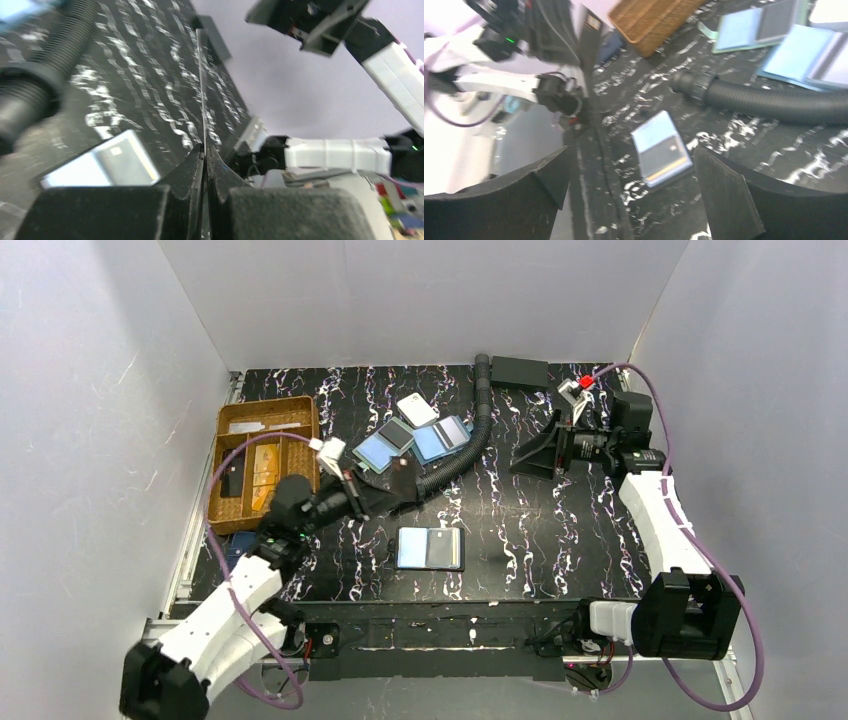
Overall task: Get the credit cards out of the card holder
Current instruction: Place the credit card in the storage box.
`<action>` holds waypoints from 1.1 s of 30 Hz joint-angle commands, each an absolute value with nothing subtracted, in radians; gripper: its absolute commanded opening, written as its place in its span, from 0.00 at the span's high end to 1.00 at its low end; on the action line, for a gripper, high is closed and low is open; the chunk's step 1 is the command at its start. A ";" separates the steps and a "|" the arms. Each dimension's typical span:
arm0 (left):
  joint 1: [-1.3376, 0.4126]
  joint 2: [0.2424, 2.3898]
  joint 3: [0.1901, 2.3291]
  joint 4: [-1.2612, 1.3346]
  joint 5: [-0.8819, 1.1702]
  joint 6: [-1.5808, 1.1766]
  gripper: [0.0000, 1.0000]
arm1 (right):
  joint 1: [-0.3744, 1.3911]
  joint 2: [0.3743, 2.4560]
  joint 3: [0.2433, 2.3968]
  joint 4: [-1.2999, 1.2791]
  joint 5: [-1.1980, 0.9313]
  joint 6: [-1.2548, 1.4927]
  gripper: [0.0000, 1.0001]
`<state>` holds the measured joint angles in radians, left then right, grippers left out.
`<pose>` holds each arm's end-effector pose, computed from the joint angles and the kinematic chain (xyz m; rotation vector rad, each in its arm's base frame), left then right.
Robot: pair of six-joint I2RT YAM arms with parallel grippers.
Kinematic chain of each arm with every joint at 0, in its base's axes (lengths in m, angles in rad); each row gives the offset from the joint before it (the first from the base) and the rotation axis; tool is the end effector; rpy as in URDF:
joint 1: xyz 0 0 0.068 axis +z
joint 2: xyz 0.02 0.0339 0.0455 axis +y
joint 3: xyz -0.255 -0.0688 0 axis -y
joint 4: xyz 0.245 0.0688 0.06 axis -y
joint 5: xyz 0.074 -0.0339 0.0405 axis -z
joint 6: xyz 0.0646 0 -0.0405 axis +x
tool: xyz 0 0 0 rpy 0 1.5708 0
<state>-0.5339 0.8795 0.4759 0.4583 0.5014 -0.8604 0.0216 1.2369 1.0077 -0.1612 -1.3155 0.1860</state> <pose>0.1880 -0.1472 0.2761 0.1735 1.7128 -1.4533 0.2708 0.0684 0.3228 -0.7261 1.7402 1.4030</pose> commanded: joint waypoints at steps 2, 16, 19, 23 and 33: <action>-0.253 0.789 0.682 -0.244 0.665 -0.463 1.00 | -0.017 1.234 1.050 -0.611 -1.066 -0.381 0.02; 0.249 1.164 1.112 -0.616 0.713 -0.011 1.00 | -0.140 1.330 0.971 -0.761 -1.060 -0.600 0.02; 0.282 1.173 1.087 -0.545 0.598 -0.005 1.00 | -0.140 1.264 0.913 -0.627 -1.005 -0.494 0.02; 0.341 1.185 1.044 -0.452 0.464 0.033 1.00 | -0.140 1.228 0.897 -0.593 -1.001 -0.469 0.02; 0.565 1.365 1.075 -0.440 0.440 0.058 1.00 | -0.142 1.208 0.885 -0.594 -1.012 -0.466 0.02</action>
